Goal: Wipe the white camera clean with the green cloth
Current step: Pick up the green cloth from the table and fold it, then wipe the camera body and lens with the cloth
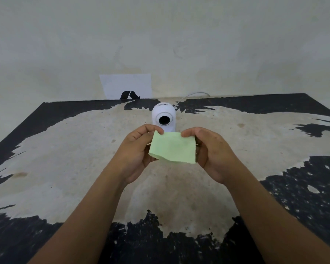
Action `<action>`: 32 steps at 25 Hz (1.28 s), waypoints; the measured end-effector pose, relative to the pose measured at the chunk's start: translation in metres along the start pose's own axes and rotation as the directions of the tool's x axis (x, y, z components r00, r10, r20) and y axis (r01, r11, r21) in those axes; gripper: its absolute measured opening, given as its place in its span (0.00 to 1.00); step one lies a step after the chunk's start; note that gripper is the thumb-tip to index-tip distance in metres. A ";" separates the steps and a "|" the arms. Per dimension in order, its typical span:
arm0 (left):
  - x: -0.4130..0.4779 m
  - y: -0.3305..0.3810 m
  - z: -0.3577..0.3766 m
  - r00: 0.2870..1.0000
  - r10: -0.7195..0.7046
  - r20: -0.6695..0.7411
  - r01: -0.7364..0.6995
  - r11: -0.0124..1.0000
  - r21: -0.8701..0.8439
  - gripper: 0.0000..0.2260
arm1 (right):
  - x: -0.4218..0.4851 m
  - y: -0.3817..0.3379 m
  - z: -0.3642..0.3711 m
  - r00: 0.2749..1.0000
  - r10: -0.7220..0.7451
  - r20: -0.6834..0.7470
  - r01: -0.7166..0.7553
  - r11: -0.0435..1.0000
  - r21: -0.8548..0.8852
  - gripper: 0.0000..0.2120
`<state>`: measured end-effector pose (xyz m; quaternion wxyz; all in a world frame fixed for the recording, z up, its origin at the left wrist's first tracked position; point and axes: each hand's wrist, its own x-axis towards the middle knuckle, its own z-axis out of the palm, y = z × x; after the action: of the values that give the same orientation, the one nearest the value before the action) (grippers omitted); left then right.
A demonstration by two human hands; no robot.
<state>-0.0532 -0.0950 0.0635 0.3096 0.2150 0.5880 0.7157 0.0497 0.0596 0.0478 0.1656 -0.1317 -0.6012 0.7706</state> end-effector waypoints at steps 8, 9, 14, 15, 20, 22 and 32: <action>0.036 -0.021 -0.008 0.999 0.050 -0.013 -0.044 0.954 0.296 0.06 | 0.029 0.023 -0.008 0.916 0.393 0.073 -0.399 0.912 0.098 0.14; 0.042 -0.023 -0.013 0.994 0.092 -0.067 -0.061 0.931 0.359 0.08 | 0.034 0.024 -0.010 0.931 0.365 -0.008 -0.364 0.930 0.057 0.11; 0.076 -0.039 -0.041 0.946 0.236 -0.224 0.004 0.680 0.733 0.17 | 0.067 0.019 -0.030 0.886 0.071 -0.457 -0.178 0.965 -0.195 0.03; 0.083 -0.043 -0.044 0.960 0.193 -0.202 0.041 0.617 0.786 0.26 | 0.074 0.017 -0.029 0.876 0.031 -0.481 -0.172 0.952 -0.252 0.02; 0.111 -0.053 -0.037 0.987 0.110 -0.118 0.052 0.477 0.877 0.43 | 0.098 0.029 0.002 0.925 -0.033 -0.379 -0.139 0.898 -0.418 0.13; 0.116 -0.057 -0.035 0.986 0.124 -0.109 0.026 0.534 0.845 0.40 | 0.098 0.039 0.013 0.948 0.007 -0.318 -0.134 0.916 -0.378 0.14; 0.122 -0.054 -0.031 0.986 0.154 -0.060 -0.009 0.417 0.909 0.34 | 0.106 0.045 0.043 0.972 -0.001 -0.235 -0.087 0.929 -0.361 0.42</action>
<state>-0.1509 -0.0256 -0.0028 0.0698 0.3275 0.8886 0.3135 -0.0684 0.0551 0.0146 0.1898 -0.2624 -0.7086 0.6270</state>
